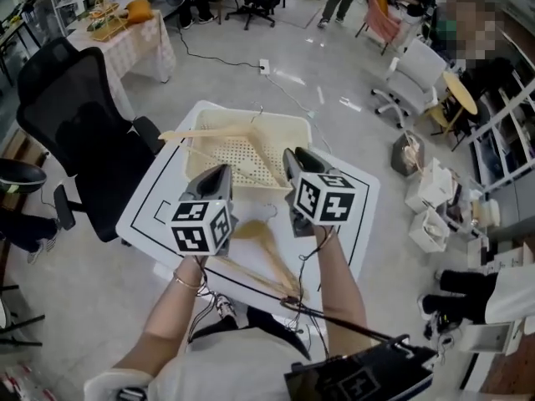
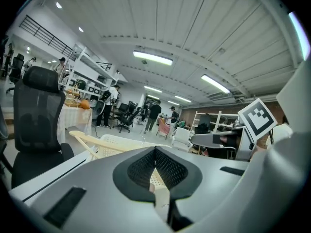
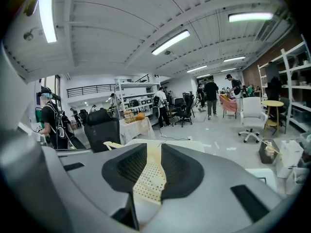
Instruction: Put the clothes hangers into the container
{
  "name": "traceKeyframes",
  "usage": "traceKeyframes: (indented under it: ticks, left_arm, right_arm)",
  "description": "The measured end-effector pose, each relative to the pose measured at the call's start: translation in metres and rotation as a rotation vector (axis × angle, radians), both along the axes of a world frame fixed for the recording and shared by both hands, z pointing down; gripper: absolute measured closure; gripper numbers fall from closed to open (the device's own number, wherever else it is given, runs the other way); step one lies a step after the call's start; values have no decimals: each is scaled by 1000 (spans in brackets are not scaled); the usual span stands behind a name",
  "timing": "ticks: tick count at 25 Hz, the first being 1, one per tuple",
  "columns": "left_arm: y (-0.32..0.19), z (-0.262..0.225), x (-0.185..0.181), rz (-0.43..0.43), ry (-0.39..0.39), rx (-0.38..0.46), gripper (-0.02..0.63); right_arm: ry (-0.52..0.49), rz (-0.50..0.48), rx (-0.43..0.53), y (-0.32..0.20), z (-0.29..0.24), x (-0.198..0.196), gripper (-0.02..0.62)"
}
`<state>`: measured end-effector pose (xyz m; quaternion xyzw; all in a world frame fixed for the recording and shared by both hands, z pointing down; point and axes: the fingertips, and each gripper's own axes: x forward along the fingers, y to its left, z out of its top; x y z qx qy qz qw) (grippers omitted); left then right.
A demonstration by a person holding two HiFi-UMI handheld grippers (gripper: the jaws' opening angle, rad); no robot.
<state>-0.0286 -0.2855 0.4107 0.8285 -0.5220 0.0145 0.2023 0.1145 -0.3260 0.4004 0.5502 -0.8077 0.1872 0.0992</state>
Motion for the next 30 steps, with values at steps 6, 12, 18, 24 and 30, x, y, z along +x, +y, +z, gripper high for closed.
traceKeyframes:
  ticks: [6,12,18,24,30]
  left_arm:
    - [40,0,16,58,-13,1,596]
    - [68,4,27,83,-44,-5,597]
    - [79,0,26,82,-76,12,597]
    - [78,-6,21,66,-122,43,597]
    - [78,-7,21,71,-83,30,596]
  right_arm:
    - [-28,111,-4,75,11,29,556]
    - [-72,193,34,127,28,45,578]
    - [-70,206,39,142,39,37,578]
    - [-36,180,44,140,38,30,578]
    - [-56,185,36,137,36,31,578]
